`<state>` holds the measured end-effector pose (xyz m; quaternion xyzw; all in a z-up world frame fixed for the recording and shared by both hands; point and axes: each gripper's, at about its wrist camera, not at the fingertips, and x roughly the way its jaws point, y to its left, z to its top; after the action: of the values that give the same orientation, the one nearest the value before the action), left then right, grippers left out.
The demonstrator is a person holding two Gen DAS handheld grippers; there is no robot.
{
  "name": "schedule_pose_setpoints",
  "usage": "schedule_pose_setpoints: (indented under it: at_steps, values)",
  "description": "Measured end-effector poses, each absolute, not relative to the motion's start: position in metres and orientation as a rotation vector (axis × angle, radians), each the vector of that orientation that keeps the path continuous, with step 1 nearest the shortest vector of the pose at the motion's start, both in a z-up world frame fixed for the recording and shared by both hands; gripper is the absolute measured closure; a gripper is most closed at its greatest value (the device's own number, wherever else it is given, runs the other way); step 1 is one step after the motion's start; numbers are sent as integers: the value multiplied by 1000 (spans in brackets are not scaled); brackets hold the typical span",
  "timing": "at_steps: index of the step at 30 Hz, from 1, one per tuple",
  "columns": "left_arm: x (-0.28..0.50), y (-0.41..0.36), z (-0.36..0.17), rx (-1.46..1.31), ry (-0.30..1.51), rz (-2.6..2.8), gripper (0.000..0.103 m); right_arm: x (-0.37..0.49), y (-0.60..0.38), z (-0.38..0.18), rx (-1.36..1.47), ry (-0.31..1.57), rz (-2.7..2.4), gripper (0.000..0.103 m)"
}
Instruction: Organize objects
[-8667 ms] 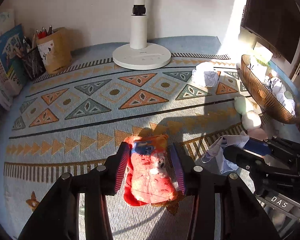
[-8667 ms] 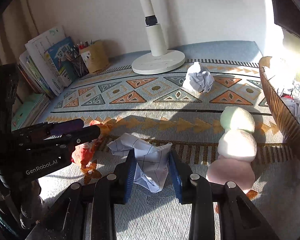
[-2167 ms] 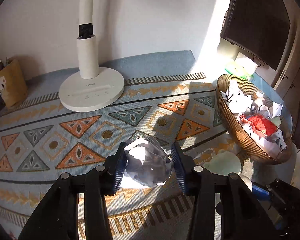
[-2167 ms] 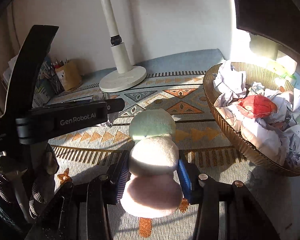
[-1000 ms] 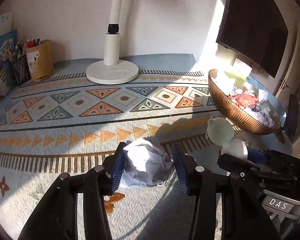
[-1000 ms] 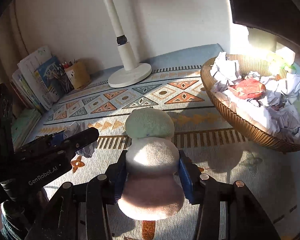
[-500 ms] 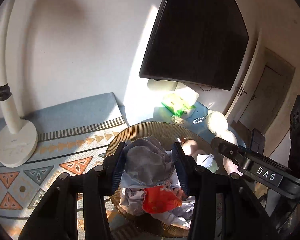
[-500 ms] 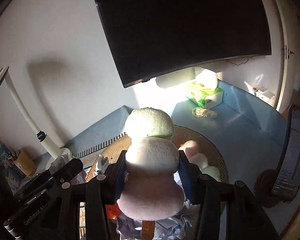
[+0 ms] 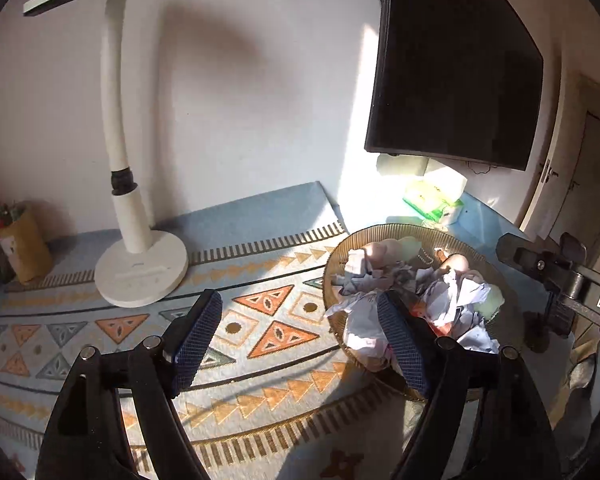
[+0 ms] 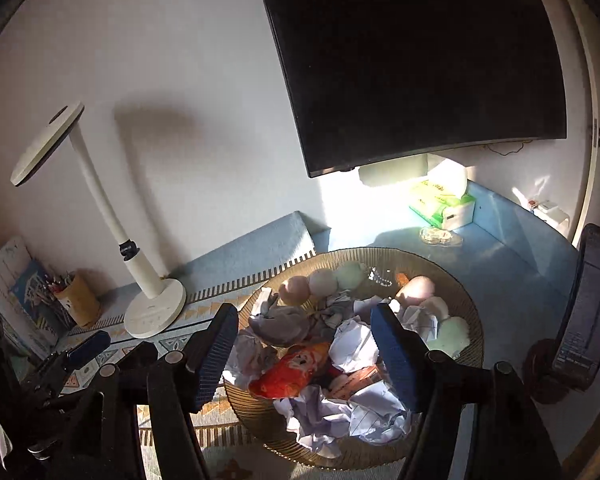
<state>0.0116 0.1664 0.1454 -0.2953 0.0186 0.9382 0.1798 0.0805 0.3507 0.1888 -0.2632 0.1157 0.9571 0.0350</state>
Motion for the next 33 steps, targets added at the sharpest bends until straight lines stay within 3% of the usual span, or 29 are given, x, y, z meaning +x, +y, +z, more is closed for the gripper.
schedule_pose_setpoints:
  at_steps: [5,13,25,33]
  values:
    - [56,95,136,-895,102,2840,24,100,287,173,-859,352,3066,32]
    - [88,32,104,-991,105,2962,24,88,213,123,-1016,177,3104,28]
    - [50,12,47,-1171,50,2932,24,47,196,51,-1203,71,2999,28]
    - [37,8,34,-1302,11,2926,24,49,188,50,-1172,-13,2982,27]
